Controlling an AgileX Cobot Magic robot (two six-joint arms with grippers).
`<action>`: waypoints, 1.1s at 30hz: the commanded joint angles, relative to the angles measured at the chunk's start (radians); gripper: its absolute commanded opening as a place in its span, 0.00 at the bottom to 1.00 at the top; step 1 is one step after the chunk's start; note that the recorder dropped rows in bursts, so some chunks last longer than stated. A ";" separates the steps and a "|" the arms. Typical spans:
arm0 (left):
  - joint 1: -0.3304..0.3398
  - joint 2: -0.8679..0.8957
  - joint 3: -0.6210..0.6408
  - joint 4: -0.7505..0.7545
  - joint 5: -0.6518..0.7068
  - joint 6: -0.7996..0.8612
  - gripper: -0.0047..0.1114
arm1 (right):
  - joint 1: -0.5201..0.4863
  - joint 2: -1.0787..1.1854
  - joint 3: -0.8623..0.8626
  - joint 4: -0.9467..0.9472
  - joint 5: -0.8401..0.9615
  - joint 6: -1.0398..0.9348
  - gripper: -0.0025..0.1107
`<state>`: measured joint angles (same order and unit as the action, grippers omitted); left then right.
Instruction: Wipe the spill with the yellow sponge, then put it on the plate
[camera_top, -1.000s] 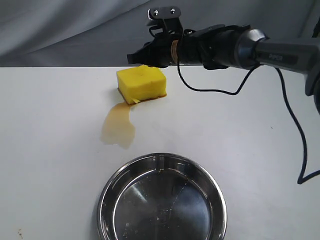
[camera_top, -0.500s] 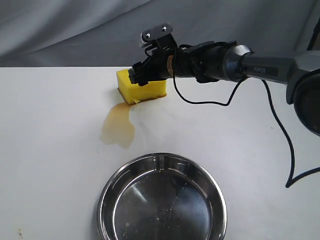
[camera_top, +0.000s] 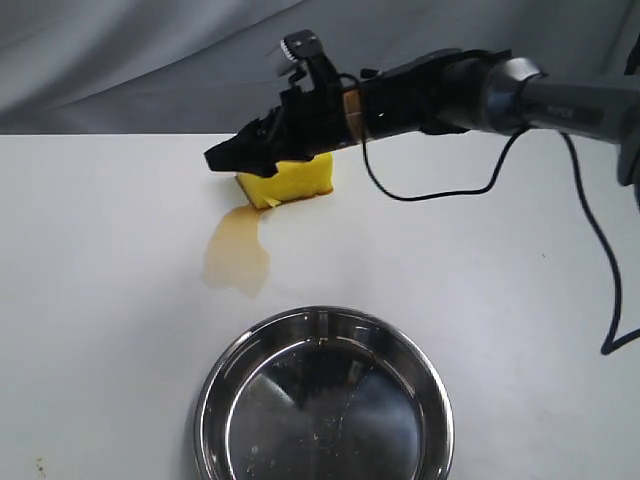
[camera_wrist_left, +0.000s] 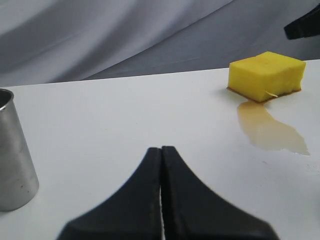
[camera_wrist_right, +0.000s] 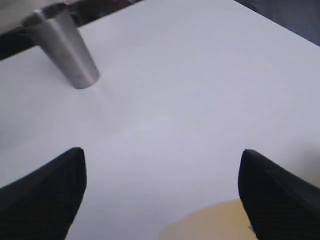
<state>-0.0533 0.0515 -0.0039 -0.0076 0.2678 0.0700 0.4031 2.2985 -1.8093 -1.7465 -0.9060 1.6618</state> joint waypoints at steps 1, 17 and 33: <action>-0.005 -0.004 0.004 -0.008 -0.001 -0.001 0.04 | -0.127 -0.060 -0.005 0.002 -0.188 0.014 0.67; -0.005 -0.004 0.004 -0.008 -0.001 -0.001 0.04 | -0.173 -0.001 -0.002 0.002 0.405 -0.223 0.84; -0.005 -0.004 0.004 -0.008 -0.001 -0.001 0.04 | -0.068 0.101 -0.008 0.103 0.648 -0.271 0.80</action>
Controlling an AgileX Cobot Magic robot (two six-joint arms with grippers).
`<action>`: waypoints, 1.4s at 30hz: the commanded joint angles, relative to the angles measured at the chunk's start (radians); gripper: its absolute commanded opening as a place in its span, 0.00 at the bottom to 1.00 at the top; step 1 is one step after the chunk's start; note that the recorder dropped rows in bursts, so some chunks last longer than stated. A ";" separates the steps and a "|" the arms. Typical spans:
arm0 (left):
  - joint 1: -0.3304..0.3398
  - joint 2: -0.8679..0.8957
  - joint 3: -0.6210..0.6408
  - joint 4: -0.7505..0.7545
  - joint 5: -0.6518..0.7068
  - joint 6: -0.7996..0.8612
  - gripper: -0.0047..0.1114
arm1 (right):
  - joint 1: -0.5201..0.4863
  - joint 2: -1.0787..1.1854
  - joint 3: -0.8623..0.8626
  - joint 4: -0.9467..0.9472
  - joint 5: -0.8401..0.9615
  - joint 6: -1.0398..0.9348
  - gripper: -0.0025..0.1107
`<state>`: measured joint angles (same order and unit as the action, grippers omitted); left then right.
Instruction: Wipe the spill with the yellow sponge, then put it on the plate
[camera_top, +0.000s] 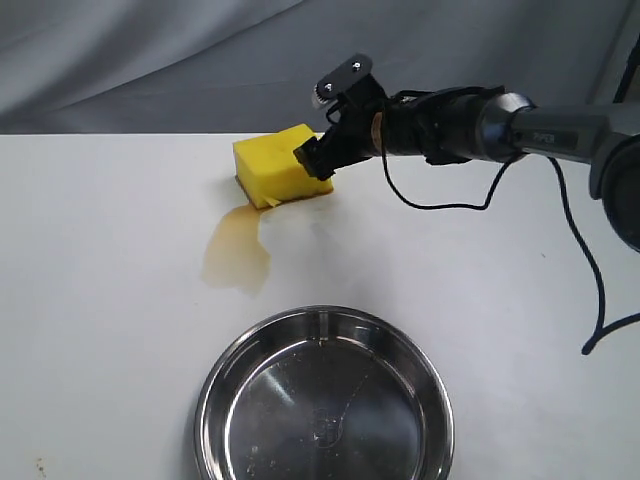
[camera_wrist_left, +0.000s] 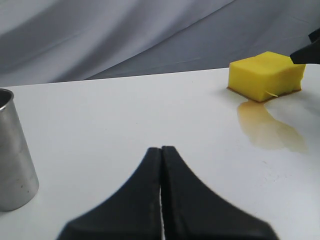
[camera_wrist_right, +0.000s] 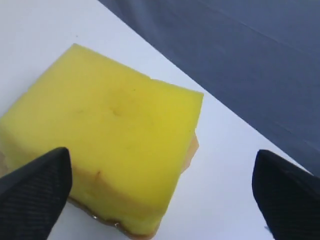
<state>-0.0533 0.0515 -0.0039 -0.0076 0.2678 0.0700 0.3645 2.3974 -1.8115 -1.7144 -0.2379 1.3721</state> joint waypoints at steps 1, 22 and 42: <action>-0.005 -0.004 0.004 -0.008 -0.001 -0.001 0.04 | -0.029 0.002 -0.012 0.073 -0.017 0.016 0.80; -0.005 -0.004 0.004 -0.008 -0.001 -0.001 0.04 | -0.176 0.105 -0.157 -0.030 -0.143 0.241 0.78; -0.005 -0.004 0.004 -0.008 -0.001 -0.001 0.04 | -0.168 0.274 -0.395 -0.030 -0.378 0.355 0.65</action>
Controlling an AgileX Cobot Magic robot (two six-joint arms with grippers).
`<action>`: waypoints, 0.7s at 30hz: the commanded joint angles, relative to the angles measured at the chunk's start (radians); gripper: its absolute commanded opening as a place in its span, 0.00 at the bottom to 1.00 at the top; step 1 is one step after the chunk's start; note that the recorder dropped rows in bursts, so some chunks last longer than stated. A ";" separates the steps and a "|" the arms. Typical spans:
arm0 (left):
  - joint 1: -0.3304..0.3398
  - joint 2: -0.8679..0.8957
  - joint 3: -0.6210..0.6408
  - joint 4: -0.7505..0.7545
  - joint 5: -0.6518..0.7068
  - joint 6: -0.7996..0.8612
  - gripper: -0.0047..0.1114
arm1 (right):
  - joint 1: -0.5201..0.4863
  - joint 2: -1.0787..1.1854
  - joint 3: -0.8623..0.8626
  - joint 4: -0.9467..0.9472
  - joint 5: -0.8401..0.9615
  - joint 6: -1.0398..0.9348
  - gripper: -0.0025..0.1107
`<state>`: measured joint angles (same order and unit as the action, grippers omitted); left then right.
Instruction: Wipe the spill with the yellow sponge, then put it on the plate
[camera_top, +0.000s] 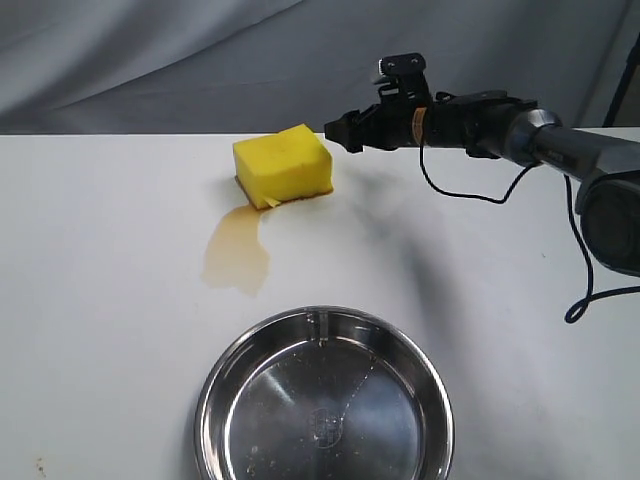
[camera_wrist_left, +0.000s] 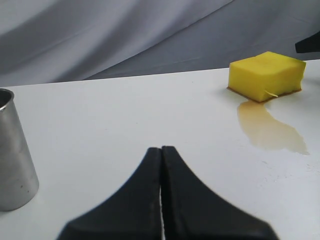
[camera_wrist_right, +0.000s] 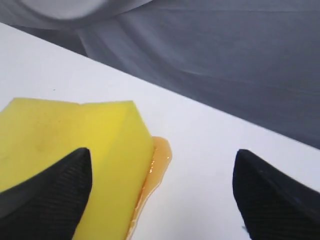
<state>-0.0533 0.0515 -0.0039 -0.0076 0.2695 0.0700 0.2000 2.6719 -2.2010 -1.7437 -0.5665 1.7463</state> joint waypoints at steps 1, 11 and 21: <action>-0.005 -0.004 0.004 -0.008 -0.002 -0.001 0.04 | -0.004 0.000 -0.005 -0.001 -0.051 -0.021 0.65; -0.005 -0.004 0.004 -0.008 -0.002 -0.001 0.04 | -0.004 0.008 -0.005 -0.001 -0.127 -0.071 0.60; -0.005 -0.004 0.004 -0.008 -0.002 -0.001 0.04 | -0.004 0.046 0.001 -0.001 -0.151 -0.084 0.54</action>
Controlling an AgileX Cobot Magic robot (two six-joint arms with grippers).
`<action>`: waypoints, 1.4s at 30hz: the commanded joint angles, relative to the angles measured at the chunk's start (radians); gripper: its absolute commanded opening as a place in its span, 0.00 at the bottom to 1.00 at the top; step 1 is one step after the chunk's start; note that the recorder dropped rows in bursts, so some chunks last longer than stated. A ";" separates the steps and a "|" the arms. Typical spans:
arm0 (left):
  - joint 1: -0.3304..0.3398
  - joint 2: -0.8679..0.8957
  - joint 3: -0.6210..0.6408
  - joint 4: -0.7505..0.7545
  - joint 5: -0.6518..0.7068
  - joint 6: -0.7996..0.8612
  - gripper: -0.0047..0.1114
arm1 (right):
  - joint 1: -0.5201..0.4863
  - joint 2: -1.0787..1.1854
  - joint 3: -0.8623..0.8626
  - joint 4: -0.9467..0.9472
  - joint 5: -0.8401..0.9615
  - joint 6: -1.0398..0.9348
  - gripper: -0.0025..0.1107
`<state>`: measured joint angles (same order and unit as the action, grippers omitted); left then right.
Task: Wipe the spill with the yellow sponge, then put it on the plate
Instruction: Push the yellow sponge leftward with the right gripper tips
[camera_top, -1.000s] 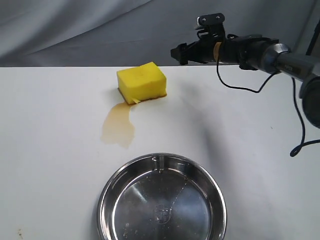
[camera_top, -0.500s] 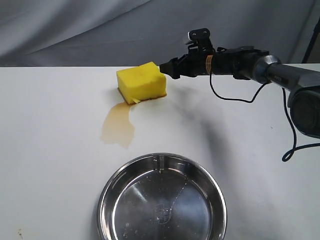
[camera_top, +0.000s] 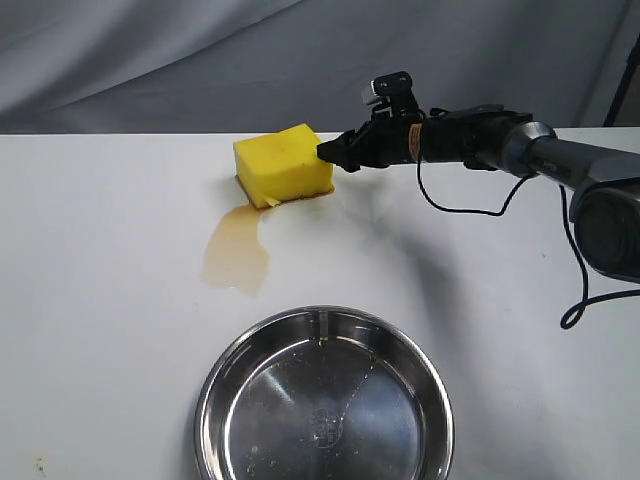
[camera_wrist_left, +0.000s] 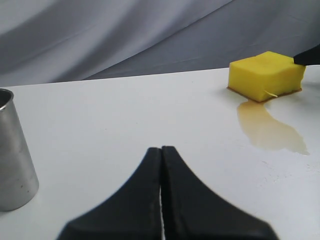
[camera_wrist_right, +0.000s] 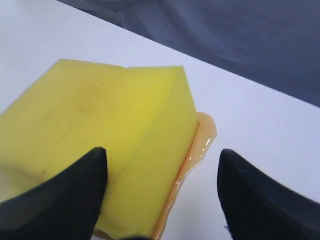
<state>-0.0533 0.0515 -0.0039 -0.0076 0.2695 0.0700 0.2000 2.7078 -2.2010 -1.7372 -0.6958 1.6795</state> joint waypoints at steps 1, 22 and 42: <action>-0.005 -0.004 0.004 -0.008 -0.002 -0.001 0.04 | -0.004 0.010 0.001 -0.007 -0.026 -0.020 0.54; -0.005 -0.004 0.004 -0.008 -0.002 -0.001 0.04 | -0.006 0.004 0.001 -0.007 -0.276 0.003 0.05; -0.005 -0.004 0.004 -0.008 -0.002 -0.001 0.04 | -0.070 0.002 0.001 -0.007 -0.525 0.186 0.05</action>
<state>-0.0533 0.0515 -0.0039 -0.0076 0.2695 0.0700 0.1276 2.7143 -2.2010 -1.7519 -1.2046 1.8397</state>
